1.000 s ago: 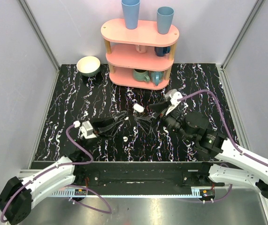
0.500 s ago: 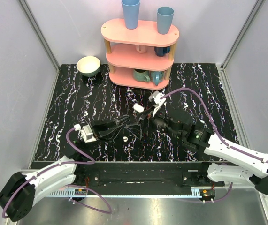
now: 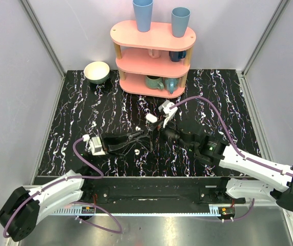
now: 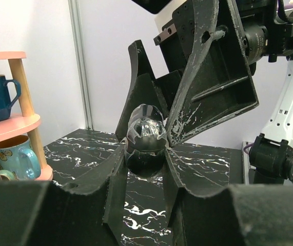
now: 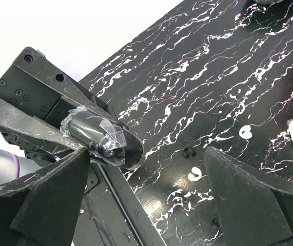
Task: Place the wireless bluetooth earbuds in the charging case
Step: Open the charging case.
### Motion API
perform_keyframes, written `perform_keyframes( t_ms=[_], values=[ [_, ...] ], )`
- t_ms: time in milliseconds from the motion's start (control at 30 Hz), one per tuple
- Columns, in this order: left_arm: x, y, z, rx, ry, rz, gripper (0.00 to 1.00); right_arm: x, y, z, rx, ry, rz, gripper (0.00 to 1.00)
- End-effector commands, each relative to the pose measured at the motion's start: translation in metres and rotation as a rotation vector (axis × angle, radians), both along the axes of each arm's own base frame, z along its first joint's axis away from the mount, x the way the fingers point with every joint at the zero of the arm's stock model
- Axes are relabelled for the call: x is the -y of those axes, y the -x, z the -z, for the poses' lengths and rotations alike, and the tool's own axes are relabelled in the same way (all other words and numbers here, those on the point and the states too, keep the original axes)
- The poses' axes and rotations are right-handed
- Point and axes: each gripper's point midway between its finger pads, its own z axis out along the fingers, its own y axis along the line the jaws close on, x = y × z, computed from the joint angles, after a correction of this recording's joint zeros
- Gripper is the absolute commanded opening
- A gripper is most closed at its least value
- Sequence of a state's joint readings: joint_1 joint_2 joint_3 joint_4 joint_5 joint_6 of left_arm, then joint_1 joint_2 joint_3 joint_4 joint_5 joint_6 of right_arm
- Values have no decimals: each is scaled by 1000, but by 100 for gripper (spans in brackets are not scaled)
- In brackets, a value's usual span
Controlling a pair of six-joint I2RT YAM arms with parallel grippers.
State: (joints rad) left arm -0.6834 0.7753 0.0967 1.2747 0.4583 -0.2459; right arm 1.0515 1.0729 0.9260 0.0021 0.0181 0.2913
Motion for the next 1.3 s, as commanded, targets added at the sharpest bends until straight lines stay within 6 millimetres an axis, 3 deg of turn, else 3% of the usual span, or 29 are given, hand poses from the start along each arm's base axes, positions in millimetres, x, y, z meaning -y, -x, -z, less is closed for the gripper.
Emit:
perform_keyframes(
  t_ms=[0, 667, 900, 1267],
  values=[
    [-12, 45, -42, 231, 120, 107, 0, 4, -13, -38, 70, -78, 74, 100],
    [-9, 44, -28, 216, 79, 108, 0, 10, -18, -46, 94, -91, 109, 100],
    [-10, 44, -29, 217, 83, 104, 0, 7, -20, -41, 96, -73, 113, 100],
    [-24, 7, -16, 92, 113, -86, 0, 4, -6, -51, 118, -108, 29, 100]
  ],
)
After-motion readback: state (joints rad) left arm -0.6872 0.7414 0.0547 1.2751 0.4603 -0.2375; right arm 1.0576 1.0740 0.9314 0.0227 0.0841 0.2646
